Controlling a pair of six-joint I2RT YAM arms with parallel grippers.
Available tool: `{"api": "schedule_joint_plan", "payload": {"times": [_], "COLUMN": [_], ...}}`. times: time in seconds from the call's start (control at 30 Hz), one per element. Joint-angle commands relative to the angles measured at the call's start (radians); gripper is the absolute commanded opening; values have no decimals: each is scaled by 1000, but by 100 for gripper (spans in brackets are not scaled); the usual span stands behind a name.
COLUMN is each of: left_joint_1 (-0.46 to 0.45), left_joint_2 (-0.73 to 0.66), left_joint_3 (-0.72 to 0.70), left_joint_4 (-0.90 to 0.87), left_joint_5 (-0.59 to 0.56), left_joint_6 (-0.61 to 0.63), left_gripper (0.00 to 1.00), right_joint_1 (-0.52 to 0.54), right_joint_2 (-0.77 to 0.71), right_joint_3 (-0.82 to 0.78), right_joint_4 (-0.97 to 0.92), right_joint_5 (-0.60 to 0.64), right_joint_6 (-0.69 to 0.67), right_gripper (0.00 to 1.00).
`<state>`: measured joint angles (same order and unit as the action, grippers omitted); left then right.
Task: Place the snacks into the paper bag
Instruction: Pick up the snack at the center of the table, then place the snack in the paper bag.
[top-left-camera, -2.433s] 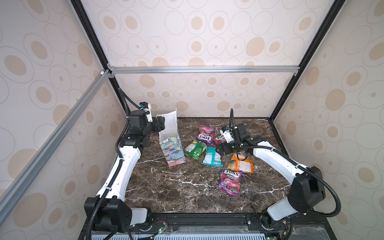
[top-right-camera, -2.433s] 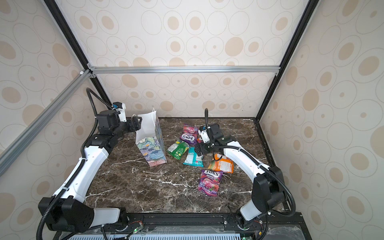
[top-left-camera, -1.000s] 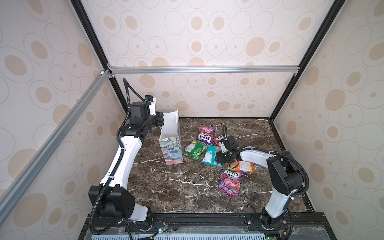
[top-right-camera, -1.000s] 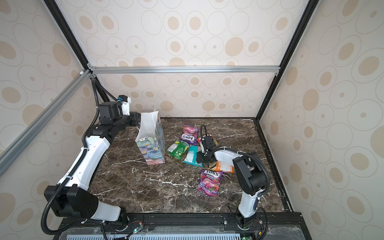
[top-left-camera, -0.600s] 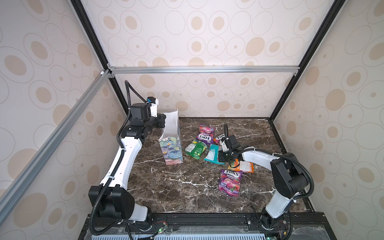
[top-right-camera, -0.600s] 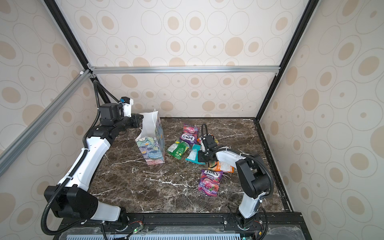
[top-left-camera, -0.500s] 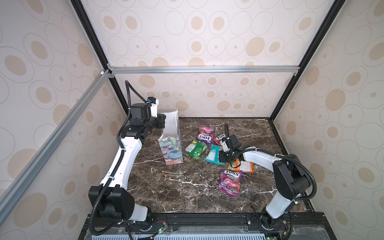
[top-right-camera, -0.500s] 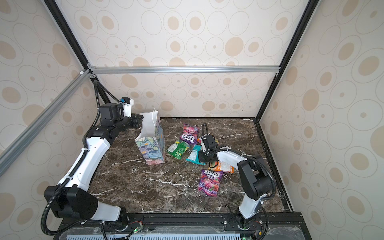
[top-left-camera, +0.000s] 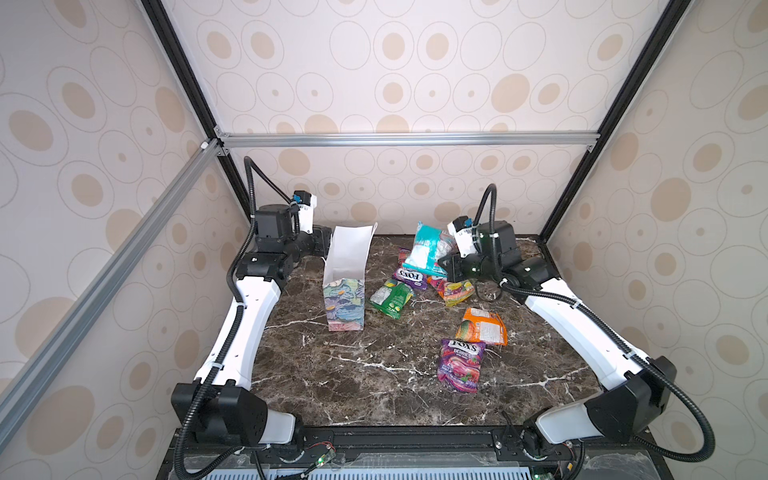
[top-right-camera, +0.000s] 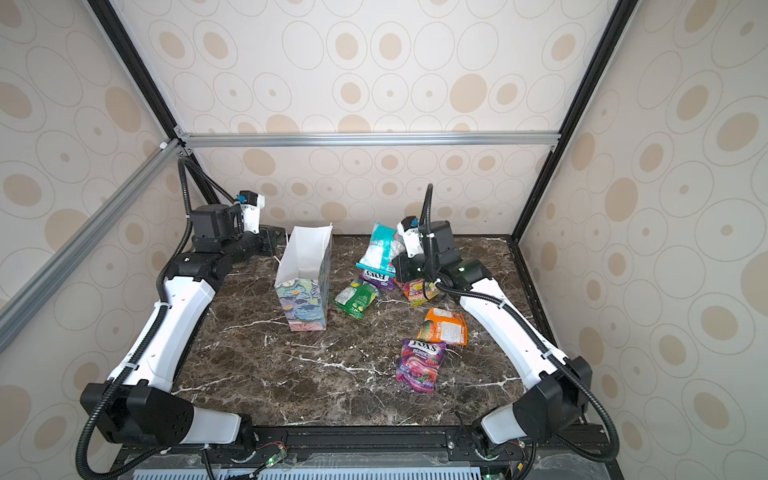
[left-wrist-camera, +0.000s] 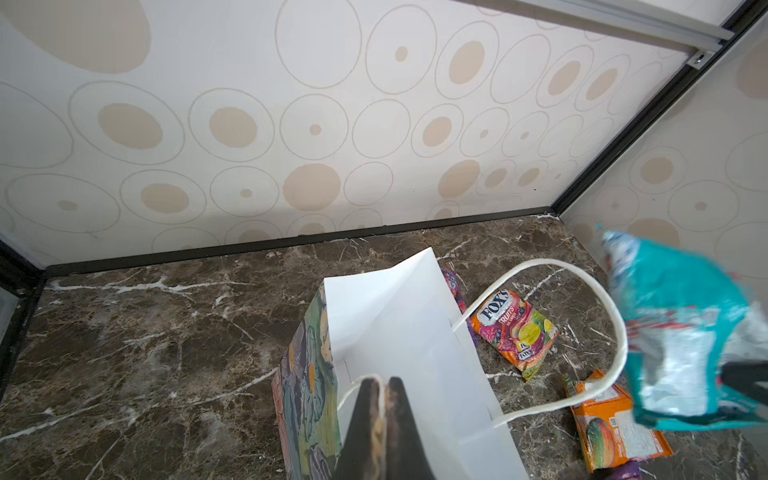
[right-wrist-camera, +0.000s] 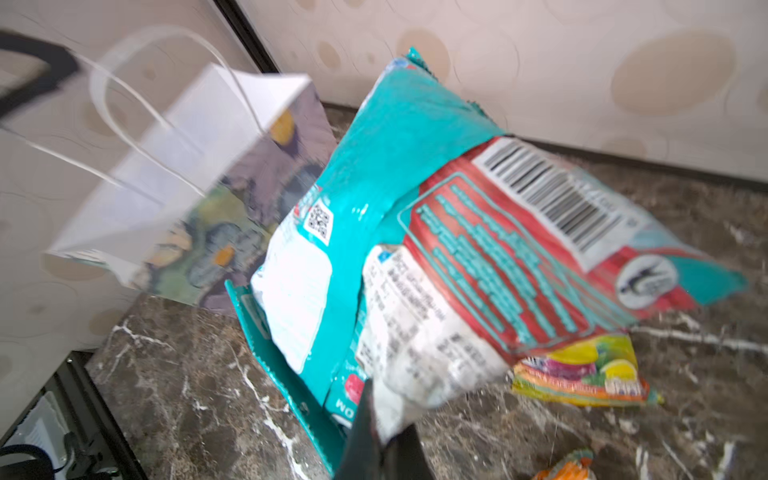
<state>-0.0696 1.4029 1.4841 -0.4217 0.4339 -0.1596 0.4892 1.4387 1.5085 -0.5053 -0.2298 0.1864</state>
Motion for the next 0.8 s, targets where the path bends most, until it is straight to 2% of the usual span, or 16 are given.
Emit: {"api": "schedule_joint_plan", "payload": {"times": [0.0,0.27,0.43,0.57,0.77], "left_joint_1": [-3,-2,-4,-6,-9], "left_joint_2": [-8,-18,-26,-37,-31], "left_joint_3": [28,15,20,-4,-4], "left_joint_4": [1,16,8,32,23], "left_joint_5": [31,31,30,29,21], "left_joint_6": [20,11,8,-10,-5], "left_gripper": [0,0,0,0,0], "right_joint_1": [34,160,239,269,313], "right_joint_2": [7,138,366,501,575], "right_joint_3": [93,357,744,967,1051], "right_joint_4": [-2,11,-243,-336,-327], "right_joint_5": [-42,-39,52,104,159], "right_joint_6": [-52,-101,-140,-107,-88], "right_gripper": [0,0,0,0,0]}}
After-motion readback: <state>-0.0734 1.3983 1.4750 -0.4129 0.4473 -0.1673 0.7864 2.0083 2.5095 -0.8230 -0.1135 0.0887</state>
